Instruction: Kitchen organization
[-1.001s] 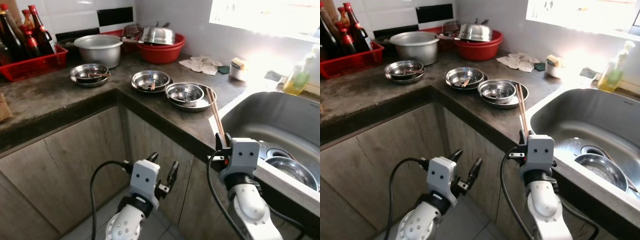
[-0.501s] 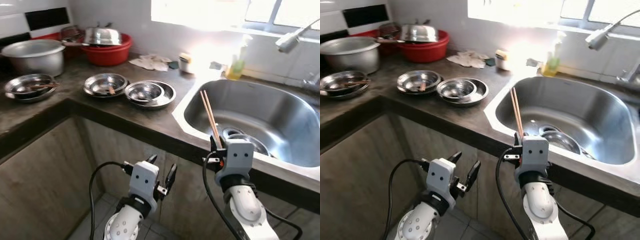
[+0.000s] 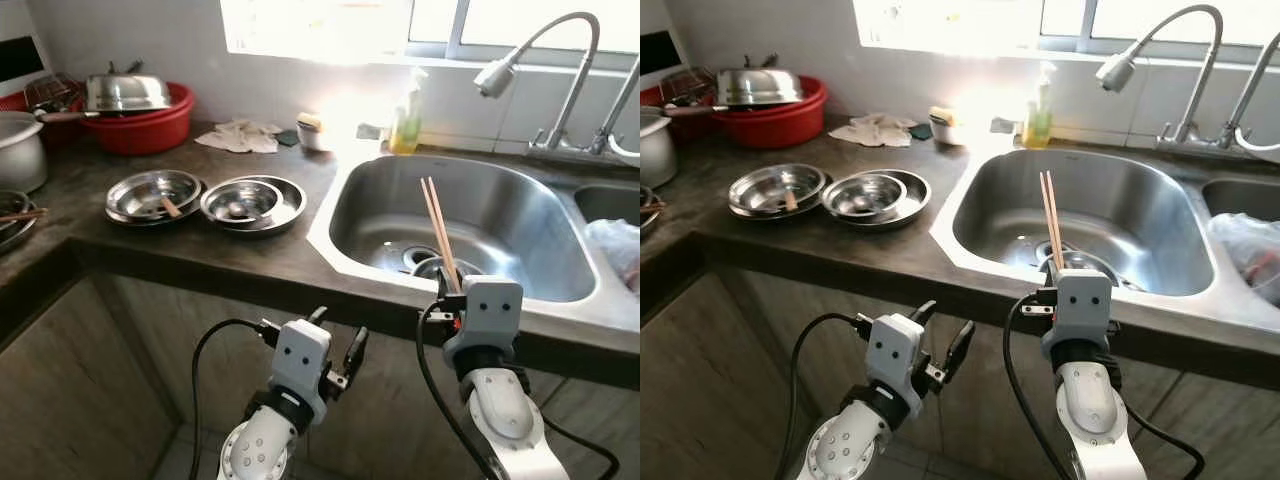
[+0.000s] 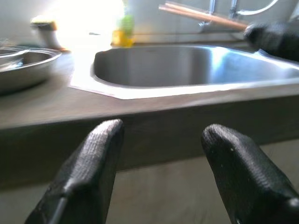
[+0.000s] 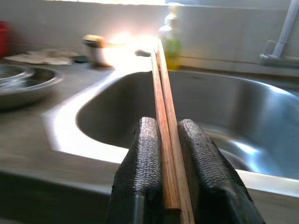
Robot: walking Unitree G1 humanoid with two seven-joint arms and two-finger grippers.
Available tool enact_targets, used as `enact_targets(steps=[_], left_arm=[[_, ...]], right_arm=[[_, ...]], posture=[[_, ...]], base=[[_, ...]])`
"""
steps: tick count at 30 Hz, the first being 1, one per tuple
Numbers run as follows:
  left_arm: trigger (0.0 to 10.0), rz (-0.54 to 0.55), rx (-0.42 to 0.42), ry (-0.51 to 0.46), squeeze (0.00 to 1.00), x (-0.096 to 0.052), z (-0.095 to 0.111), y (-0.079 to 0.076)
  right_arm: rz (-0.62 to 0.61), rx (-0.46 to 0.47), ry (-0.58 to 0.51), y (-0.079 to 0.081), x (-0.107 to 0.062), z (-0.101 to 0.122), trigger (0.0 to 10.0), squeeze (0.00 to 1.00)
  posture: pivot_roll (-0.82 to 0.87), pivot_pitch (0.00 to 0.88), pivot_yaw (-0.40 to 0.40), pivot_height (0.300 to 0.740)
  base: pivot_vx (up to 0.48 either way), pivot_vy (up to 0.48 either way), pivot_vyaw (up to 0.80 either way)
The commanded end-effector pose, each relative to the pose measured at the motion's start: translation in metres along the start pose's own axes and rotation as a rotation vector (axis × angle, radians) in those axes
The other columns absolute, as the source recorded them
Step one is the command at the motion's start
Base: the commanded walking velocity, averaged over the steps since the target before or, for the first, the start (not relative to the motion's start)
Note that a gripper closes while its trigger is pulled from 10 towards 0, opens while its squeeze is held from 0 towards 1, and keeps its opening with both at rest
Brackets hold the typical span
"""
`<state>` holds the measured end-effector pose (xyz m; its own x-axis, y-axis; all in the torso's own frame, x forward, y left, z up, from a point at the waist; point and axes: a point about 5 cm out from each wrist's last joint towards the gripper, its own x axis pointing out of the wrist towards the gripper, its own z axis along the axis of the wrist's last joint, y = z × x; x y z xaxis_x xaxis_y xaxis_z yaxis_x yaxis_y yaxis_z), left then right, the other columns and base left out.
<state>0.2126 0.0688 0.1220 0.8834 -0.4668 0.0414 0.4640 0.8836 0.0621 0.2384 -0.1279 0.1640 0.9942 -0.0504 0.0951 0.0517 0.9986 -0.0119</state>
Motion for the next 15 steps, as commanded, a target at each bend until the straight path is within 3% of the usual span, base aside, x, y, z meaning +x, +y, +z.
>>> enact_targets(steps=[1, 5, 15], left_arm=[[10.0, -0.007, -0.001, -0.004, 0.0, 0.0019, 0.0024, -0.0021], [10.0, -0.014, 0.03, -0.002, 0.0, 0.0018, 0.0024, -0.0033], [10.0, -0.023, 0.032, 0.001, 0.0, 0.0019, 0.0016, -0.0036]], right_arm=[[-0.012, -0.015, -0.007, -0.0025, 0.0019, 0.0027, 10.0, 0.0], [-0.013, -0.02, -0.004, -0.0039, 0.0037, 0.0025, 10.0, 0.0], [-0.011, -0.02, -0.006, -0.0053, 0.0076, 0.0043, 10.0, 0.0]], posture=[[0.1, 0.001, -0.034, 0.74], [0.1, 0.001, -0.034, 0.74], [0.1, 0.002, -0.032, 0.74]], base=[[0.0, 0.0, 0.0], [0.0, -0.122, 0.0], [0.0, -0.418, 0.0]])
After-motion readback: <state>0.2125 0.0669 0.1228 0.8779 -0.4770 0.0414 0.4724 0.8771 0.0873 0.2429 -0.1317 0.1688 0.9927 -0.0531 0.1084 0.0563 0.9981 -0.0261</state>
